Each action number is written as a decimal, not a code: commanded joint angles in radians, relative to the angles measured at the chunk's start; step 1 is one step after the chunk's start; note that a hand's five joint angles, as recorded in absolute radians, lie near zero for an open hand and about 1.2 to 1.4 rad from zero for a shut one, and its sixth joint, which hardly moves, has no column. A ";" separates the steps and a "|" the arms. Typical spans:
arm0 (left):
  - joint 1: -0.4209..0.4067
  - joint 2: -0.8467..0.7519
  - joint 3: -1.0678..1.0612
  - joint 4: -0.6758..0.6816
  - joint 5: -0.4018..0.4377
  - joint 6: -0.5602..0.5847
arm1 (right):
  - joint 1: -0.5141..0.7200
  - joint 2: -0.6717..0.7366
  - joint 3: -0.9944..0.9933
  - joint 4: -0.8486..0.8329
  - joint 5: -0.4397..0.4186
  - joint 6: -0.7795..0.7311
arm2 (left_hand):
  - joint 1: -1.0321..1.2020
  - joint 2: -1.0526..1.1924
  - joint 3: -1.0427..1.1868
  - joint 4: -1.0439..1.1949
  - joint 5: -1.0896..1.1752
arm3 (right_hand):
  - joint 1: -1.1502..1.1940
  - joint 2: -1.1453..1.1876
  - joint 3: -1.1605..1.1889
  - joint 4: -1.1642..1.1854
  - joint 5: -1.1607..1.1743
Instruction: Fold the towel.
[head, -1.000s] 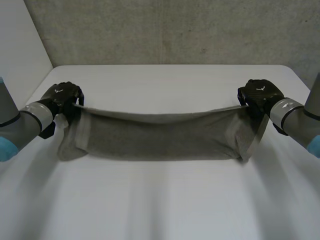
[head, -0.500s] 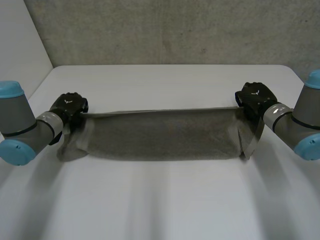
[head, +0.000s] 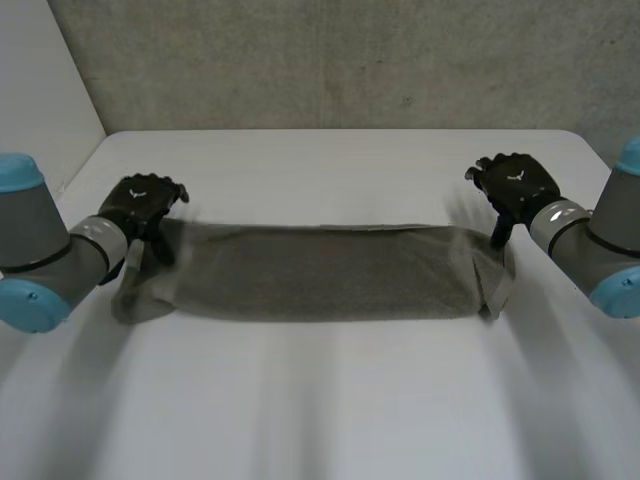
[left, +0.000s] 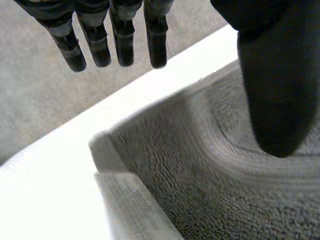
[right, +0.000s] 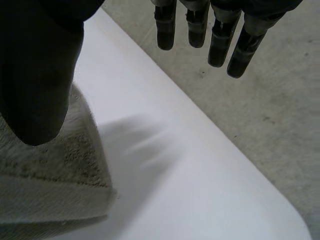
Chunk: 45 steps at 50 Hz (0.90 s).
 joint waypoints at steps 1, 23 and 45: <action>0.011 0.099 -0.037 0.002 0.001 -0.001 | -0.006 -0.106 0.043 -0.003 -0.001 0.004 | -0.118 -0.088 -0.051 -0.059 -0.064 | -0.075 -0.079 -0.043 -0.076 -0.063; 0.062 0.428 -0.488 0.068 0.063 0.000 | 0.002 -0.501 0.588 0.012 -0.004 0.015 | -0.062 -0.033 -0.051 -0.059 -0.008 | -0.075 -0.079 -0.043 -0.076 -0.063; 0.076 0.273 -0.499 0.112 0.061 0.008 | 0.000 -0.354 0.640 -0.158 0.139 0.133 | 0.122 0.152 -0.051 -0.059 0.177 | 0.325 0.321 -0.043 -0.076 0.337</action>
